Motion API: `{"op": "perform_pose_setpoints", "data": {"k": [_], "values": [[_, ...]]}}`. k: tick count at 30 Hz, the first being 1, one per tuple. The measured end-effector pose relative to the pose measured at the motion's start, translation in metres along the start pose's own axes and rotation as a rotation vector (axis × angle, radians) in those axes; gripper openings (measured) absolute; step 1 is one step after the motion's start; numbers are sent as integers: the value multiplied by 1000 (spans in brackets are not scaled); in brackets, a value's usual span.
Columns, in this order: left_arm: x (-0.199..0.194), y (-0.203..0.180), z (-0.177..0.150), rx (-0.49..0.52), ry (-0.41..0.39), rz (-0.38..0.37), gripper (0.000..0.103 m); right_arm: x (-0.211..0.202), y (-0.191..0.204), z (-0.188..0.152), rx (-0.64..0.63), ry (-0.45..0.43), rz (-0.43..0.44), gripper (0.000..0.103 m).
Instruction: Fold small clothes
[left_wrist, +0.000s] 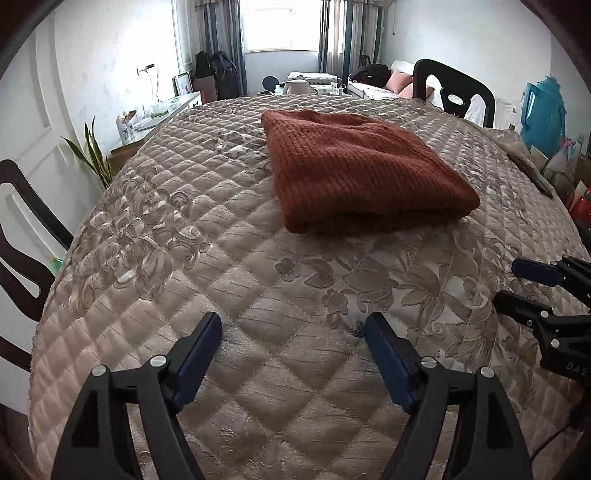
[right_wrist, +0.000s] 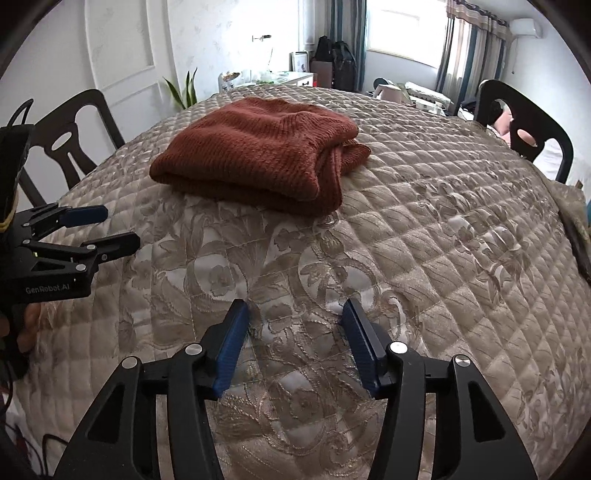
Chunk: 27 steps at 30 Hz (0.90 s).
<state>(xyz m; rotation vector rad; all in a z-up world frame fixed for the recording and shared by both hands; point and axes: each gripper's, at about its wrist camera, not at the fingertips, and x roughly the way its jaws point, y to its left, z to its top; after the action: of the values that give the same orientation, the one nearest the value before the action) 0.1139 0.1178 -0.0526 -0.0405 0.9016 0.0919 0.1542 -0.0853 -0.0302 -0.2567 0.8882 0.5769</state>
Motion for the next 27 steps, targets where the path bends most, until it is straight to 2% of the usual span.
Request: {"op": "perform_pose_setpoints", "data": {"k": [9, 27], "values": [[2, 1, 0, 0, 9, 10, 92, 0, 0, 0, 0, 0, -3, 55], [3, 1, 0, 0, 10, 5, 94, 0, 0, 0, 4, 1, -1, 57]]}}
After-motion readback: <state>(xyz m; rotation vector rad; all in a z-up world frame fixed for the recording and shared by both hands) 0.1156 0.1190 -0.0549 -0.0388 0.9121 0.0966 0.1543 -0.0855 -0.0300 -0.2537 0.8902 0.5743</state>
